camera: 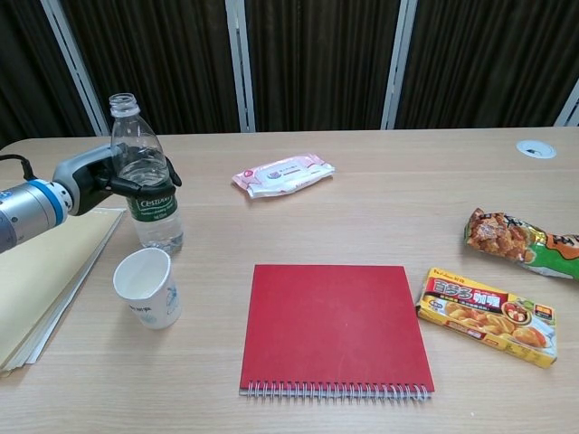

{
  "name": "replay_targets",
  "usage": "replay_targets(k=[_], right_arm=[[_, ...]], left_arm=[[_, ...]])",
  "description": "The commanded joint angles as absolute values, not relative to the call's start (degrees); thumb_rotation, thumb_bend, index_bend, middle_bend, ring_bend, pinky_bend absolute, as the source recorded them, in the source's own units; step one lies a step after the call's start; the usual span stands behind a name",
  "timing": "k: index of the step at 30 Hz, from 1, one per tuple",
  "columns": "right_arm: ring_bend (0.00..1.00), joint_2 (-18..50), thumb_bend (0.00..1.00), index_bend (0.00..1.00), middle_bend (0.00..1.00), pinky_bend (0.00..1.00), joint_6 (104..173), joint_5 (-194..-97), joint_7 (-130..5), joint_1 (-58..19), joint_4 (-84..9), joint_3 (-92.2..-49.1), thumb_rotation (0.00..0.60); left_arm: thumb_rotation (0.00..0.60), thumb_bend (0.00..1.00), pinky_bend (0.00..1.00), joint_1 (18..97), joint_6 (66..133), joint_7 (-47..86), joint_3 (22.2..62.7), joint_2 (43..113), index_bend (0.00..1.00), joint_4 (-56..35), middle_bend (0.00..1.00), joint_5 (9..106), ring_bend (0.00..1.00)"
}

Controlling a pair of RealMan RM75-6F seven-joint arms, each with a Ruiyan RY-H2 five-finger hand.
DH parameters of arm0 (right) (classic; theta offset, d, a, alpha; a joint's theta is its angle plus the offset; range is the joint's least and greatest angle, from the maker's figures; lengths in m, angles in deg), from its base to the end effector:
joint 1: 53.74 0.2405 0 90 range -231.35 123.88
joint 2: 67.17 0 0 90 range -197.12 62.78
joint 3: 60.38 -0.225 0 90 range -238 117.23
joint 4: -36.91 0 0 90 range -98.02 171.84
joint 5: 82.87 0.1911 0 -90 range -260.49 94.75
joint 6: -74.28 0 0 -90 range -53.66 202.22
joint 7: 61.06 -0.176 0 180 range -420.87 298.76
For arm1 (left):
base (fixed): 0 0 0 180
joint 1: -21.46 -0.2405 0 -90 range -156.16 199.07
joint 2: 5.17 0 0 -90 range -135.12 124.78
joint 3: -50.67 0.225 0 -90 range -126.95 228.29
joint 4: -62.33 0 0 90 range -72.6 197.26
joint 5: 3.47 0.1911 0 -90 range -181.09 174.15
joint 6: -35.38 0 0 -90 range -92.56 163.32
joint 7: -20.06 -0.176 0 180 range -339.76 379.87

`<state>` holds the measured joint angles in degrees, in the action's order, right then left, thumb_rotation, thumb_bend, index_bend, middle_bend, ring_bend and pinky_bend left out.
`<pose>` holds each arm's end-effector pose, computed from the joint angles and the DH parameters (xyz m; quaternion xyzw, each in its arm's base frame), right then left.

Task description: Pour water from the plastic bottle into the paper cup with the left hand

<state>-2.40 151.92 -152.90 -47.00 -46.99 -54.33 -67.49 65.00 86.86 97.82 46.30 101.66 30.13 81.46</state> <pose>-0.3164 -0.2276 0.1710 0.5693 -0.3920 0.2618 0.6735 -0.2059 0.4001 -0.0333 -0.4666 -0.6826 -0.5225 0.2083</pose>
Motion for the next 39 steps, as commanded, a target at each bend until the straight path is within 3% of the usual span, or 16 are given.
replay_targets(k=[1,7,15,23,33,36,39], right_arm=[[0.00,-2.40,0.00,0.00,0.00,0.00,151.92,-152.90,-47.02,-46.98,-54.32,-67.48,0.600],[0.00,-2.43,0.00,0.00,0.00,0.00,151.95,-152.83,-47.11,-46.99,-54.30,-67.50,0.600],[0.00,-2.45,0.00,0.00,0.00,0.00,152.13,-153.00,-47.51,-47.05,-54.51,-67.48,0.600],[0.00,-2.88,0.00,0.00,0.00,0.00,152.92,-154.14,-48.18,-47.36,-55.21,-67.21,0.600],[0.00,-4.41,0.00,0.00,0.00,0.00,154.81,-157.92,-50.77,-48.22,-57.00,-66.31,0.600],[0.00,-4.97,0.00,0.00,0.00,0.00,155.22,-158.95,-51.93,-48.43,-57.54,-66.11,0.600],[0.00,-5.51,0.00,0.00,0.00,0.00,156.29,-160.52,-53.27,-48.73,-57.99,-66.03,0.600]], left_arm=[[0.600,0.25,0.33,64.97,86.88,97.75,46.53,102.06,0.55,30.53,0.40,81.66,0.32],[0.600,0.04,0.16,64.55,87.74,97.20,46.74,102.70,0.30,31.09,0.21,81.87,0.14],[0.600,0.03,0.03,63.44,90.51,97.73,47.79,101.50,0.01,29.12,0.00,83.20,0.01],[0.600,0.02,0.00,61.62,93.47,96.14,48.70,95.78,0.00,22.32,0.00,84.06,0.00],[0.600,0.00,0.00,55.69,103.76,87.44,52.48,75.61,0.00,0.46,0.00,88.06,0.00],[0.600,0.00,0.00,52.46,108.28,79.71,52.55,70.31,0.00,-6.71,0.00,87.46,0.00],[0.600,0.00,0.00,47.46,114.22,61.45,52.07,65.86,0.00,-14.91,0.00,84.95,0.00]])
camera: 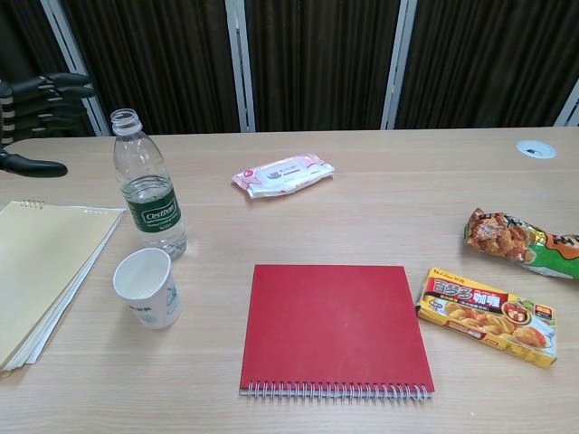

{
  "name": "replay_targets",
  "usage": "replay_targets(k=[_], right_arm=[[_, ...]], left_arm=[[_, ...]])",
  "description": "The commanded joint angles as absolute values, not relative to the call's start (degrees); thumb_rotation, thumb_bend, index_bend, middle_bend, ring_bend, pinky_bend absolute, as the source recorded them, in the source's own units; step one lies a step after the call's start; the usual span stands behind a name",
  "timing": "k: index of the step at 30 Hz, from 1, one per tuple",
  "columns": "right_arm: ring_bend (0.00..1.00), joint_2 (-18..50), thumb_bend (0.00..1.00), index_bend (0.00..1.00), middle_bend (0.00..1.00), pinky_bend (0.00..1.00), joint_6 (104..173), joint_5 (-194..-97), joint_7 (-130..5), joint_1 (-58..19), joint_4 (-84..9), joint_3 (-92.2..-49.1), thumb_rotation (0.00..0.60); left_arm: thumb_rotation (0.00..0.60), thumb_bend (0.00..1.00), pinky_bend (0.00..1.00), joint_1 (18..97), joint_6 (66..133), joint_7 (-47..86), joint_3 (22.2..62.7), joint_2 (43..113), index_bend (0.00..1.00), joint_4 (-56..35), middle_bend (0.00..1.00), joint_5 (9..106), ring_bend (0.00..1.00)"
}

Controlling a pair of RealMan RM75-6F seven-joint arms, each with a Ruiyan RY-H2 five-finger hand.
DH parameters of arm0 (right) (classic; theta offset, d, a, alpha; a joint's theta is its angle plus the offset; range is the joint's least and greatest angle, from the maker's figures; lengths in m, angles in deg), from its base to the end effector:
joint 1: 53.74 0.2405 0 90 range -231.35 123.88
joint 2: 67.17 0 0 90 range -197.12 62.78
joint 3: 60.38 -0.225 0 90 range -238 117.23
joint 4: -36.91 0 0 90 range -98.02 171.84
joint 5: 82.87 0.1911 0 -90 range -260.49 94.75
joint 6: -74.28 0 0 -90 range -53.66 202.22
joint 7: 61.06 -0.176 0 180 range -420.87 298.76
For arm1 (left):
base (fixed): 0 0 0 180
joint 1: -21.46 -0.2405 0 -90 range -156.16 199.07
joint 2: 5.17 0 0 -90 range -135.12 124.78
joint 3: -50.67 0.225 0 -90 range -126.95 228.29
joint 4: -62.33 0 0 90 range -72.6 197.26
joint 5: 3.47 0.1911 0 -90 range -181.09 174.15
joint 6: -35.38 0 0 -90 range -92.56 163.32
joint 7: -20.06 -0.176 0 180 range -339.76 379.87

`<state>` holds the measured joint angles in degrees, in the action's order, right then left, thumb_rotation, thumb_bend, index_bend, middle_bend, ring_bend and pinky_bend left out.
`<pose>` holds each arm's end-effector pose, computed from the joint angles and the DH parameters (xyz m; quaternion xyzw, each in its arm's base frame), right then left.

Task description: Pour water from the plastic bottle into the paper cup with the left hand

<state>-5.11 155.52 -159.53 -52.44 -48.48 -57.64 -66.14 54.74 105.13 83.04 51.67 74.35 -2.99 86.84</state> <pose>-0.2948 -0.2185 0.1778 0.5767 -0.3860 0.3167 0.6466 -0.2177 0.3356 0.0721 -0.5474 -0.5927 -0.5499 0.2160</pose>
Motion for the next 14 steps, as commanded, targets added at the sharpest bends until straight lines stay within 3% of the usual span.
replay_targets(k=[1,7,14], right_arm=[[0.00,-5.67,0.00,0.00,0.00,0.00,156.84,-161.19,-53.81,-48.87,-58.08,-66.02,0.600],[0.00,-6.62,0.00,0.00,0.00,0.00,158.73,-163.74,-56.54,-49.37,-58.44,-66.00,0.600],[0.00,-6.23,0.00,0.00,0.00,0.00,161.07,-165.60,-56.57,-49.78,-57.16,-66.22,0.600]], left_arm=[[0.600,0.00,0.00,45.45,116.37,53.46,51.93,64.56,0.00,-18.03,0.00,83.65,0.00],[0.600,0.00,0.00,37.59,124.11,27.21,53.45,60.56,0.00,-29.99,0.00,79.84,0.00],[0.600,0.00,0.00,33.46,125.82,10.65,54.66,59.08,0.00,-37.98,0.00,75.44,0.00]])
